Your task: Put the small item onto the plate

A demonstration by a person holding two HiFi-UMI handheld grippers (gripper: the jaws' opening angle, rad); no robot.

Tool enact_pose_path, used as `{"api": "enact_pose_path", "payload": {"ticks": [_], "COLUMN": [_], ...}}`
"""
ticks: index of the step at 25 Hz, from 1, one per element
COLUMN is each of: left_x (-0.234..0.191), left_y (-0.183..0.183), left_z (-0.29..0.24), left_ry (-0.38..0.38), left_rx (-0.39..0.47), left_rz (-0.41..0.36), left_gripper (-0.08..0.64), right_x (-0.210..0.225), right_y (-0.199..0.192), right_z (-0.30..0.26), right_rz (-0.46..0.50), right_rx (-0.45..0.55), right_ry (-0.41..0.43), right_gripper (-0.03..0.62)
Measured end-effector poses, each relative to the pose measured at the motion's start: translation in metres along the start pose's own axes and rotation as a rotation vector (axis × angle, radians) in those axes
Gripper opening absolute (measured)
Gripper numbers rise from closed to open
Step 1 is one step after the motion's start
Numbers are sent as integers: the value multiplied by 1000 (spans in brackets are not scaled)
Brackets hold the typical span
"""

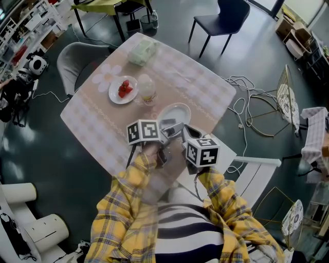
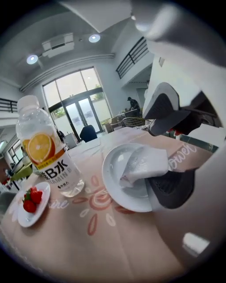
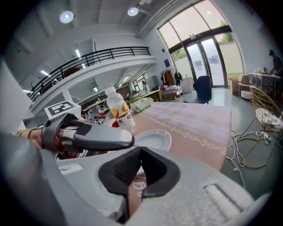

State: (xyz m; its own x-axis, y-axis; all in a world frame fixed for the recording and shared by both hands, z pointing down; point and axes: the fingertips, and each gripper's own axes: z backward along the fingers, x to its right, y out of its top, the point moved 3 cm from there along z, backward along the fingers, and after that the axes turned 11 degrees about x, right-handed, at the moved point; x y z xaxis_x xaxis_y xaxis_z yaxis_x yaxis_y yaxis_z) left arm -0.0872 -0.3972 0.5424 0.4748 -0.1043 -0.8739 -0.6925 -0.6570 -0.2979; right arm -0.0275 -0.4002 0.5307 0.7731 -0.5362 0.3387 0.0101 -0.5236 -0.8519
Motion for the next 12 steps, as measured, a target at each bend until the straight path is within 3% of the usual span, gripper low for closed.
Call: {"api": "enact_pose_path", "payload": {"ticks": [5, 12], "left_x": [2, -6], "left_y": [-2, -11], "left_z": [1, 8], "left_ry": [29, 22], "left_rx": [-68, -152], "left_rz": [-213, -248], "left_gripper": [327, 270], "right_x": [0, 9], "right_y": [-10, -10], "right_z": [3, 13], "right_rz": [11, 54], "right_rx": [-36, -58], "right_ry": [3, -20], "right_gripper": [2, 2]}}
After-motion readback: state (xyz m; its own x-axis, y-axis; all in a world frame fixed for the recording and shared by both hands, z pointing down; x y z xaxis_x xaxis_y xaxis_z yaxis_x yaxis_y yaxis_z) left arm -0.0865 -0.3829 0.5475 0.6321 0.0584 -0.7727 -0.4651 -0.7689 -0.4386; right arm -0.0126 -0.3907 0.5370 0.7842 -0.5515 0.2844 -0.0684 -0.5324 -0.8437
